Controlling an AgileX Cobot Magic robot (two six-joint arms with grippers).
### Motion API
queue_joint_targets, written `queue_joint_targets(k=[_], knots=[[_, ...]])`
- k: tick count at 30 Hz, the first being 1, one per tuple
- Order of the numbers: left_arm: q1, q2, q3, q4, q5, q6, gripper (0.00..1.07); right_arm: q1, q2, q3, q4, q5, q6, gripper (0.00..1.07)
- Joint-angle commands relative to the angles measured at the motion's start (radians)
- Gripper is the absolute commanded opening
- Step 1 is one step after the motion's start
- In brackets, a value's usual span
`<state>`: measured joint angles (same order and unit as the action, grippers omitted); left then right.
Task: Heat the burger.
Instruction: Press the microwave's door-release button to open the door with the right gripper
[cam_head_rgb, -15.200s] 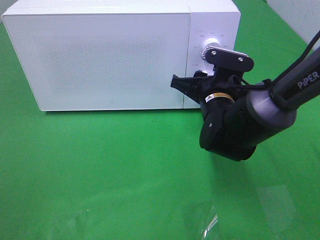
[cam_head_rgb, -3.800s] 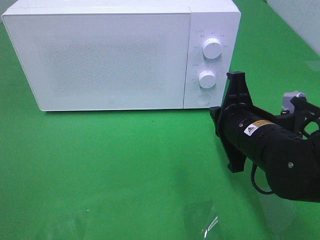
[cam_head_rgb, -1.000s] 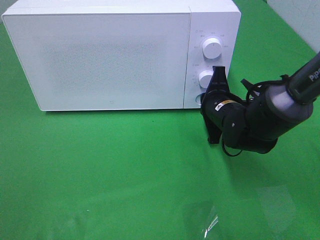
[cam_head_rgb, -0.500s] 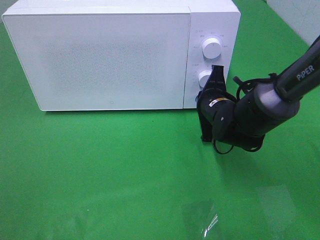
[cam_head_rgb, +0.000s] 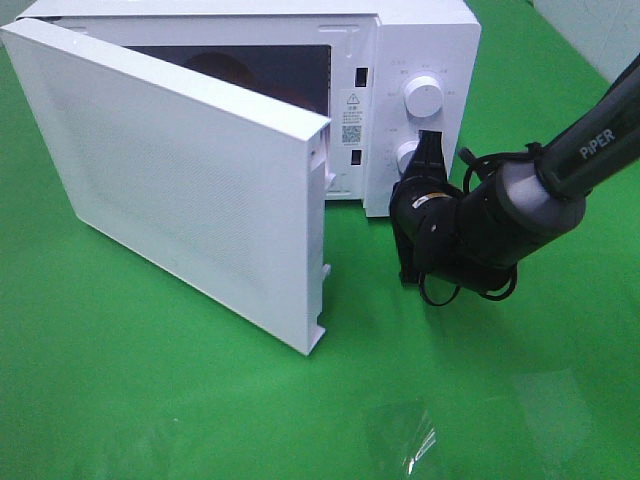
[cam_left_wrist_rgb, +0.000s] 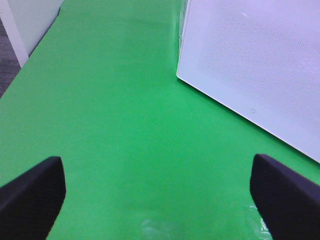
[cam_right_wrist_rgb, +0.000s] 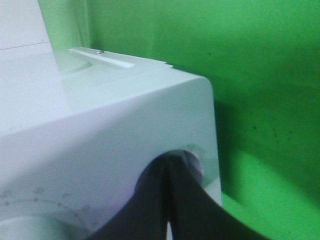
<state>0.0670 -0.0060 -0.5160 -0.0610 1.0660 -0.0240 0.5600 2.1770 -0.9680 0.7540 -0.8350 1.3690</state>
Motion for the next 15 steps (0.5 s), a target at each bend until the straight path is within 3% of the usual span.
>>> queue_joint_targets(k=[1, 15], knots=[[0.001, -0.005, -0.001, -0.002, 0.004, 0.002, 0.92, -0.036, -0.024, -0.089, -0.075, -0.25, -0.007, 0.0], [0.001, -0.005, -0.001, -0.002, 0.004, 0.002, 0.92, -0.018, -0.041, -0.07, -0.157, -0.032, 0.054, 0.0]])
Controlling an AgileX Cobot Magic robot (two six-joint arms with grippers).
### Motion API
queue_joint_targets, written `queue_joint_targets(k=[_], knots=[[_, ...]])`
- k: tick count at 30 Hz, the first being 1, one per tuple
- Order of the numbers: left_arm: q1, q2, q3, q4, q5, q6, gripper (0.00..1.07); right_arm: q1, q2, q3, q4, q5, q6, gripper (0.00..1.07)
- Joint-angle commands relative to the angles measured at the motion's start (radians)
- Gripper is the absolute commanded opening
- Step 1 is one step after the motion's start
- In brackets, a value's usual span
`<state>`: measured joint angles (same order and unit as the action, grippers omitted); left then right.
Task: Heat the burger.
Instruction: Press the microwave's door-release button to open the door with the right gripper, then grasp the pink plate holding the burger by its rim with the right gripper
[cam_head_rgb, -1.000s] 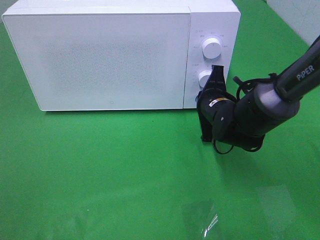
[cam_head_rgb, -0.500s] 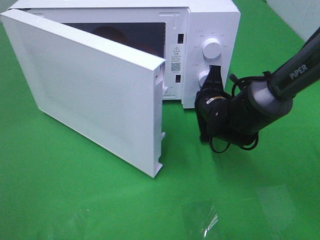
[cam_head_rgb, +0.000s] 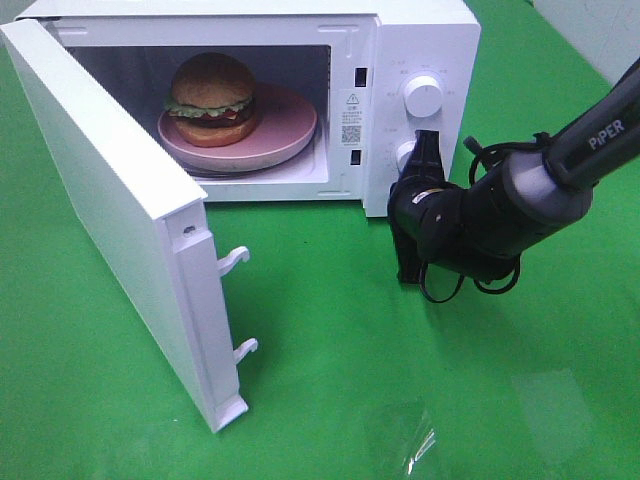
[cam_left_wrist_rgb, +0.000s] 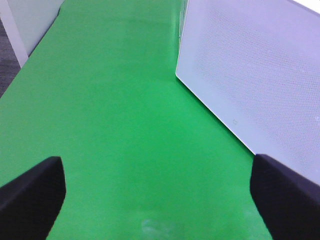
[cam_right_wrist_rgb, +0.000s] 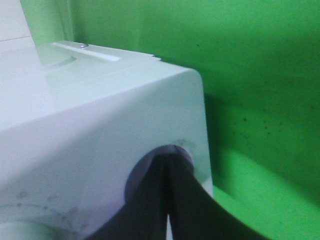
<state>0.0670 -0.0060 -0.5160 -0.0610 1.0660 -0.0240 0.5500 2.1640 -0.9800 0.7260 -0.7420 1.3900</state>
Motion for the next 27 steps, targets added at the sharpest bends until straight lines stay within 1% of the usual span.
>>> queue_joint_targets(k=[1, 2, 5, 8, 11, 14, 20, 21, 22, 23, 25, 26, 27], knots=[[0.001, -0.005, -0.001, -0.002, 0.004, 0.002, 0.92, -0.003, -0.033, -0.047, -0.128, -0.123, 0.038, 0.0], [0.001, -0.005, -0.001, -0.002, 0.004, 0.002, 0.92, -0.003, -0.033, -0.047, -0.128, -0.123, 0.038, 0.0], [0.001, -0.005, -0.001, -0.002, 0.004, 0.002, 0.92, 0.015, -0.05, 0.006, -0.128, -0.121, 0.041, 0.0], [0.001, -0.005, -0.001, -0.002, 0.004, 0.002, 0.92, 0.015, -0.057, 0.026, -0.134, -0.116, 0.044, 0.0], [0.001, -0.005, -0.001, -0.002, 0.004, 0.002, 0.92, 0.024, -0.093, 0.081, -0.148, -0.109, 0.043, 0.0], [0.001, -0.005, -0.001, -0.002, 0.004, 0.002, 0.92, 0.024, -0.107, 0.1, -0.162, -0.099, 0.043, 0.0], [0.001, -0.005, -0.001, -0.002, 0.004, 0.002, 0.92, 0.024, -0.191, 0.189, -0.237, 0.013, 0.036, 0.0], [0.001, -0.005, -0.001, -0.002, 0.004, 0.002, 0.92, 0.024, -0.191, 0.189, -0.237, 0.013, 0.036, 0.0], [0.001, -0.005, -0.001, -0.002, 0.004, 0.002, 0.92, 0.024, -0.223, 0.213, -0.265, 0.048, 0.017, 0.0], [0.001, -0.005, -0.001, -0.002, 0.004, 0.002, 0.92, 0.024, -0.223, 0.213, -0.265, 0.048, 0.017, 0.0], [0.001, -0.005, -0.001, -0.002, 0.004, 0.002, 0.92, 0.021, -0.285, 0.238, -0.301, 0.139, -0.102, 0.0], [0.001, -0.005, -0.001, -0.002, 0.004, 0.002, 0.92, 0.021, -0.285, 0.238, -0.301, 0.139, -0.102, 0.0], [0.001, -0.005, -0.001, -0.002, 0.004, 0.002, 0.92, 0.021, -0.321, 0.239, -0.301, 0.222, -0.197, 0.01]])
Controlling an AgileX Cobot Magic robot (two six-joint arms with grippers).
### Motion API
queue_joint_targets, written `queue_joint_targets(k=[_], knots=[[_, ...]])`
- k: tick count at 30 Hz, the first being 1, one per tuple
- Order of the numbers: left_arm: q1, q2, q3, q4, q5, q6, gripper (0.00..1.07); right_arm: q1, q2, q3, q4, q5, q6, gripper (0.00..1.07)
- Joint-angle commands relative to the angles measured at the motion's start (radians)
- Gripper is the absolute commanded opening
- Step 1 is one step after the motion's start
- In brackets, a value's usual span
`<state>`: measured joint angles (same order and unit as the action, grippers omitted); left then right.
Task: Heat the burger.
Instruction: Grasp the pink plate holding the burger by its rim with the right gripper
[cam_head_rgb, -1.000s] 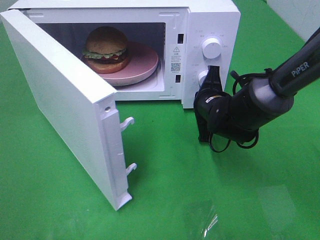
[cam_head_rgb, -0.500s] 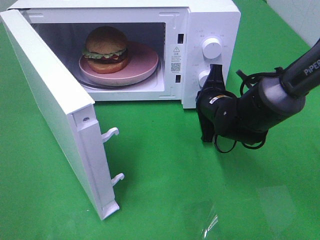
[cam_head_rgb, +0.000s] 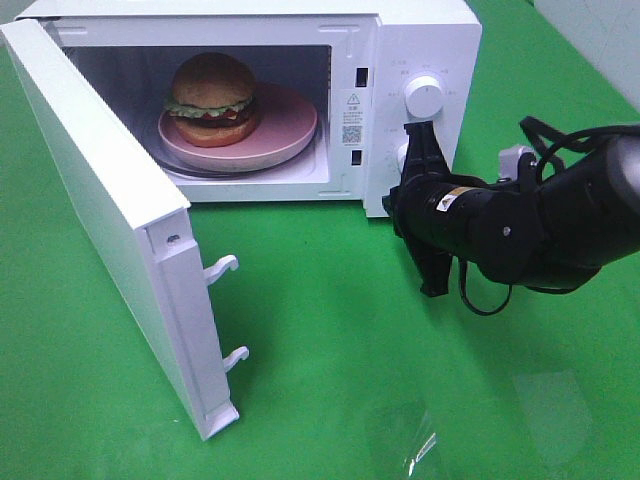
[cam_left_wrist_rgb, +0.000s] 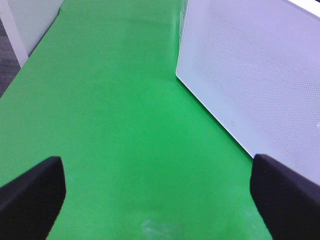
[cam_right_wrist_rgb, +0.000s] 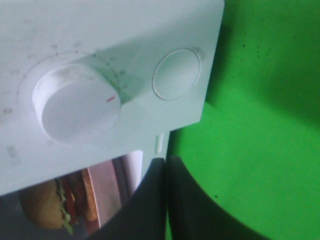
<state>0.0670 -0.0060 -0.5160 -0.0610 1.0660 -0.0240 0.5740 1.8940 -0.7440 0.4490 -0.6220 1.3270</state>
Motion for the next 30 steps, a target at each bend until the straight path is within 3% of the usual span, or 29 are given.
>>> queue_joint_targets(k=[1, 3, 11, 16, 22, 27, 30], knots=[[0.001, -0.005, -0.001, -0.002, 0.004, 0.002, 0.92, -0.003, -0.051, 0.003, -0.024, 0.102, -0.134, 0.01], [0.001, -0.005, -0.001, -0.002, 0.004, 0.002, 0.92, -0.003, -0.069, 0.002, -0.024, 0.129, -0.175, 0.01], [0.001, -0.005, -0.001, -0.002, 0.004, 0.002, 0.92, -0.003, -0.202, -0.039, -0.024, 0.414, -0.714, 0.02], [0.001, -0.005, -0.001, -0.002, 0.004, 0.002, 0.92, -0.003, -0.218, -0.066, -0.03, 0.514, -0.84, 0.02], [0.001, -0.005, -0.001, -0.002, 0.004, 0.002, 0.92, -0.003, -0.221, -0.156, -0.148, 0.757, -1.04, 0.02], [0.001, -0.005, -0.001, -0.002, 0.004, 0.002, 0.92, -0.003, -0.222, -0.199, -0.197, 0.838, -1.143, 0.03], [0.001, -0.005, -0.001, -0.002, 0.004, 0.002, 0.92, -0.003, -0.223, -0.256, -0.236, 0.938, -1.346, 0.04]])
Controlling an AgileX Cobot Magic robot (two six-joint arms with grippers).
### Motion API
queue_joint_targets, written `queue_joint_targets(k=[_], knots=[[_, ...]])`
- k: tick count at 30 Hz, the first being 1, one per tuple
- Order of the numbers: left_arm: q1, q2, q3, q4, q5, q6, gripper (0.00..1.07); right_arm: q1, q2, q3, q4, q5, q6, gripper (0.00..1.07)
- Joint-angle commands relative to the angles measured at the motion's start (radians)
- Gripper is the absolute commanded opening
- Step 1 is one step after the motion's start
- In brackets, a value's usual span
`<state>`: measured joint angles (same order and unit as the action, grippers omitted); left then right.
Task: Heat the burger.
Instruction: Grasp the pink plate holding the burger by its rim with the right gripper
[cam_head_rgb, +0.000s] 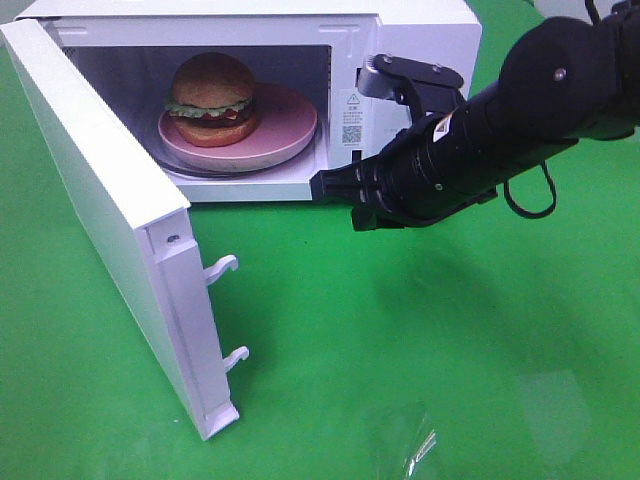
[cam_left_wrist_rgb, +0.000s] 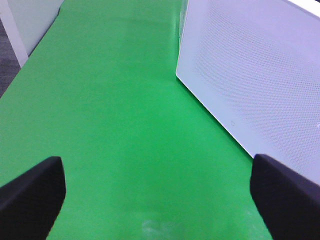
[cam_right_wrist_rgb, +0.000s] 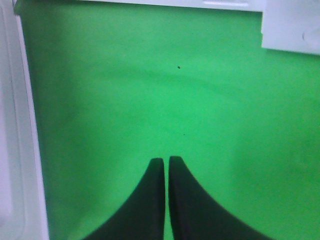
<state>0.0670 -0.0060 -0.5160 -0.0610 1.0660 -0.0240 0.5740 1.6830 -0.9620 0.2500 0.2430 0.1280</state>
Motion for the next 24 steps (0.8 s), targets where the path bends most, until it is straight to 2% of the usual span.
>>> queue_joint_targets(k=[1, 4, 6, 7, 10, 11, 12, 13, 14, 15, 16, 17, 19, 24], knots=[[0.001, -0.005, -0.001, -0.002, 0.004, 0.002, 0.92, -0.003, -0.012, -0.062, -0.056, 0.116, -0.246, 0.05], [0.001, -0.005, -0.001, -0.002, 0.004, 0.002, 0.92, -0.003, -0.012, -0.085, -0.078, 0.159, -0.343, 0.05], [0.001, -0.005, -0.001, -0.002, 0.004, 0.002, 0.92, -0.003, -0.012, -0.108, -0.1, 0.195, -0.51, 0.06], [0.001, -0.005, -0.001, -0.002, 0.004, 0.002, 0.92, -0.003, -0.012, -0.108, -0.1, 0.195, -0.51, 0.06], [0.001, -0.005, -0.001, -0.002, 0.004, 0.002, 0.92, -0.003, -0.018, -0.11, -0.102, 0.212, -0.718, 0.07], [0.001, -0.005, -0.001, -0.002, 0.004, 0.002, 0.92, -0.003, -0.018, -0.11, -0.102, 0.212, -0.718, 0.07], [0.001, -0.005, -0.001, -0.002, 0.004, 0.002, 0.92, -0.003, -0.018, -0.11, -0.104, 0.218, -0.842, 0.08], [0.001, -0.005, -0.001, -0.002, 0.004, 0.002, 0.92, -0.003, -0.018, -0.11, -0.104, 0.218, -0.842, 0.08], [0.001, -0.005, -0.001, -0.002, 0.004, 0.002, 0.92, -0.003, -0.018, -0.11, -0.104, 0.221, -0.964, 0.08], [0.001, -0.005, -0.001, -0.002, 0.004, 0.002, 0.92, -0.003, -0.018, -0.11, -0.104, 0.221, -0.964, 0.08], [0.001, -0.005, -0.001, -0.002, 0.004, 0.002, 0.92, -0.003, -0.018, -0.11, -0.104, 0.22, -1.109, 0.11], [0.001, -0.005, -0.001, -0.002, 0.004, 0.002, 0.92, -0.003, -0.018, -0.11, -0.104, 0.22, -1.109, 0.11], [0.001, -0.005, -0.001, -0.002, 0.004, 0.002, 0.92, -0.003, -0.018, -0.11, -0.105, 0.218, -1.298, 0.14], [0.001, -0.005, -0.001, -0.002, 0.004, 0.002, 0.92, -0.003, -0.018, -0.11, -0.131, 0.208, -1.486, 0.21]])
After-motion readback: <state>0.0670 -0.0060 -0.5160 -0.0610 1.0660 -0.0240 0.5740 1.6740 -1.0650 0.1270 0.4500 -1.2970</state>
